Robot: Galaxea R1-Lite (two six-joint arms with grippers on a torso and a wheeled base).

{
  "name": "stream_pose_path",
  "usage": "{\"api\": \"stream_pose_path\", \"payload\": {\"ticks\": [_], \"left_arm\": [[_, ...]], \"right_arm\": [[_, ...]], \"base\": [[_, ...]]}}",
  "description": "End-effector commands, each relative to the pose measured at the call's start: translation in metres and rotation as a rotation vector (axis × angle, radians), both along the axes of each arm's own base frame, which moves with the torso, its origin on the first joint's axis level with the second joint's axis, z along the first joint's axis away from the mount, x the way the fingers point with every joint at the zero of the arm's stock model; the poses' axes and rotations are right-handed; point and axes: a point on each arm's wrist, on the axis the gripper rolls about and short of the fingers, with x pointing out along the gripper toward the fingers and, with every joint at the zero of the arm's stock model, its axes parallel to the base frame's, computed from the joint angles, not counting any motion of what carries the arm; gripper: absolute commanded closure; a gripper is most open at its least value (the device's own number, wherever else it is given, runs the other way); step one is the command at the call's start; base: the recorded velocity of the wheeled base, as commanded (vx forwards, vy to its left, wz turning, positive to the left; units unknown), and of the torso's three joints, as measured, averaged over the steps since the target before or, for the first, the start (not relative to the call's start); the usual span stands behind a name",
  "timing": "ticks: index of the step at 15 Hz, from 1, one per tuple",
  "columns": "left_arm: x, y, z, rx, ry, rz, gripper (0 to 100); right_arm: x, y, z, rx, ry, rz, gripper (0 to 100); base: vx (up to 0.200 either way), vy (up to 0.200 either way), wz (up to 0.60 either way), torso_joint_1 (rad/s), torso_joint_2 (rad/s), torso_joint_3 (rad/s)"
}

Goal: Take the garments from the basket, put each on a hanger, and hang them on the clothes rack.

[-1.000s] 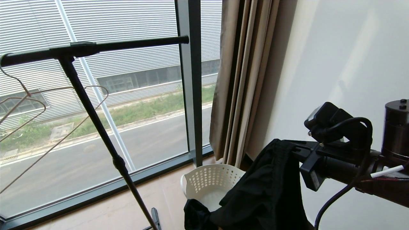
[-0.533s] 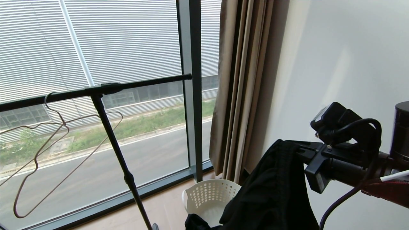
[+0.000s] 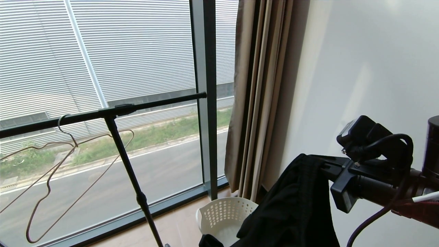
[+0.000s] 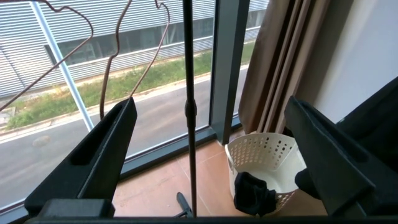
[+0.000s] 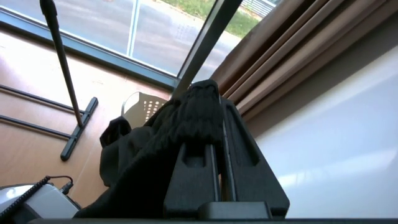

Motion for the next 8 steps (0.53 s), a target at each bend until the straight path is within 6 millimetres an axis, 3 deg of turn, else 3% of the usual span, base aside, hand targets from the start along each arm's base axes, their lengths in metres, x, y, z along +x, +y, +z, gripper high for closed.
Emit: {"api": "stream_pose_path", "payload": {"ticks": [1, 8], "left_arm": [[0.0001, 0.0000, 0.0001, -0.002, 0.001, 0.001, 0], [0.0001, 0.0000, 0.0001, 0.001, 0.001, -0.001, 0]], "right_arm": [[-0.0055, -0.0039, -0.0004, 0.011, -0.018, 0.002, 100], [-0.0054, -0.0039, -0.0003, 0.013, -0.020, 0.001, 100]], "base": [[0.000, 0.000, 0.00, 0.000, 0.00, 0.000], [0.000, 0.000, 0.60, 0.009, 0.00, -0.002]]}}
